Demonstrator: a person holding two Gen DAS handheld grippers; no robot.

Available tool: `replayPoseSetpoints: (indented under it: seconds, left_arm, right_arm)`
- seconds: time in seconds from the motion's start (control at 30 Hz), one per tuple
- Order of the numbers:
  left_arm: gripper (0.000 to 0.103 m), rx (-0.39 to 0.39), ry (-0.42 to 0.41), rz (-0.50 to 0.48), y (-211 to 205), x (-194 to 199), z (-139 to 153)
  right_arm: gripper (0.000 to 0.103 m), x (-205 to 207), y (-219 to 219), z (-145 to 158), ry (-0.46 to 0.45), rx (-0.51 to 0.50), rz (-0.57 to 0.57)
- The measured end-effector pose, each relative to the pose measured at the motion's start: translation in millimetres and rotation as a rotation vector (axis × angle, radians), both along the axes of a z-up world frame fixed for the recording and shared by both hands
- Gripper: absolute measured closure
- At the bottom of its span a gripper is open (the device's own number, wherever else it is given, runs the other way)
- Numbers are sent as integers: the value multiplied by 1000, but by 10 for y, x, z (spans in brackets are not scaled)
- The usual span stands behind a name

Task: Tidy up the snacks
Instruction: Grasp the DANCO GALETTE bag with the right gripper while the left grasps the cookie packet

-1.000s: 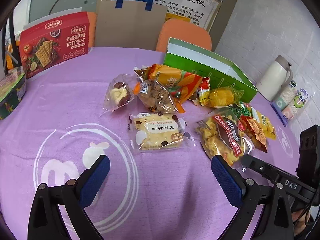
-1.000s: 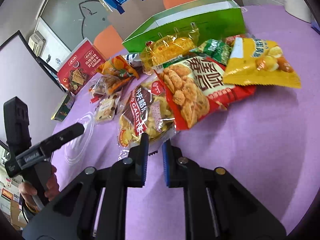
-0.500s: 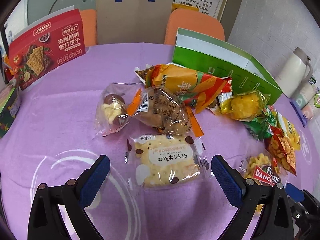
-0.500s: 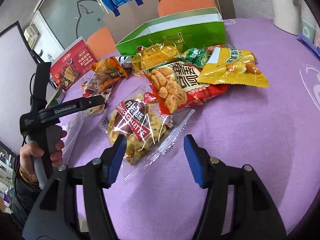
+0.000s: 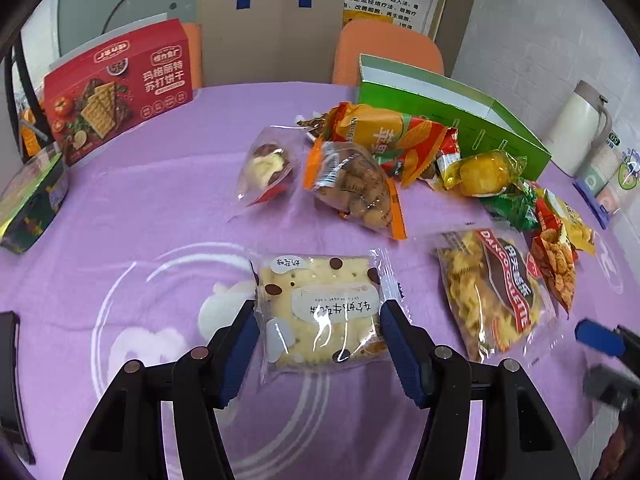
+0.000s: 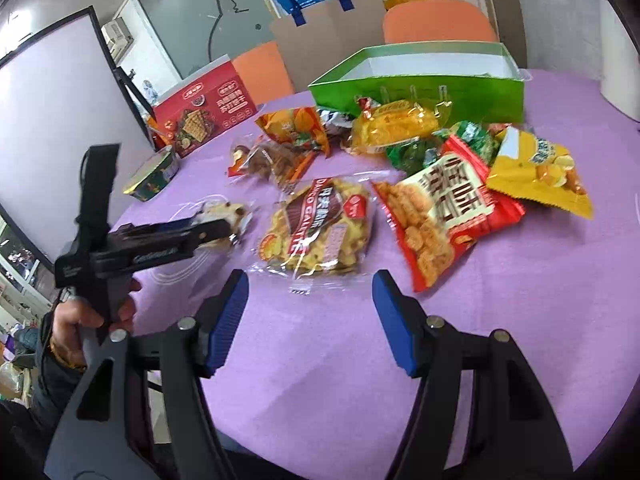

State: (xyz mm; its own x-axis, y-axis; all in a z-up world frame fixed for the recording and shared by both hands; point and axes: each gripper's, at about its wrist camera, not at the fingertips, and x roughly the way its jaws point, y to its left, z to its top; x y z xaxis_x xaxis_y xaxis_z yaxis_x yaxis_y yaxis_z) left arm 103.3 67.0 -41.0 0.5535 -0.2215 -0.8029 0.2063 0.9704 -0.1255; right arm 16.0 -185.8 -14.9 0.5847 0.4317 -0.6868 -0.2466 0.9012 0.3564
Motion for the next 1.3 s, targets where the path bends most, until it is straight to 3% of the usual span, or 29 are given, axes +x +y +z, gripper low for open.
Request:
replayPoseSetpoints:
  seconds: [0.07, 0.17, 0.23, 0.37, 0.47, 0.8, 0.9, 1.07, 1.2, 1.3]
  left_arm:
    - [34, -12, 8, 17, 82, -116, 4]
    - [22, -22, 25, 22, 98, -233, 8]
    - [20, -15, 18, 12, 80, -271, 9]
    - [19, 26, 9, 7, 67, -297, 16]
    - [19, 15, 15, 16, 107, -302, 14]
    - [18, -22, 33, 58, 173, -183, -59]
    - [18, -48, 41, 54, 175, -164, -54]
    - [12, 7, 7, 39, 83, -158, -91]
    - [12, 30, -24, 35, 69, -162, -111]
    - [24, 95, -30, 34, 35, -189, -114]
  right_arm:
    - [25, 71, 3, -31, 24, -20, -26]
    - [25, 179, 128, -72, 47, -34, -8]
    - [25, 228, 227, -48, 29, -74, -12]
    - [18, 356, 462, -36, 11, -178, -4]
    - [18, 448, 631, -87, 33, -235, 6]
    - [7, 591, 800, -210, 43, -324, -31]
    - [7, 563, 749, -205, 50, -302, -29]
    - [6, 564, 748, -220, 30, -294, -24]
    - [9, 480, 844, -251, 5, -362, 34]
    - [15, 397, 911, -257, -22, -392, 66]
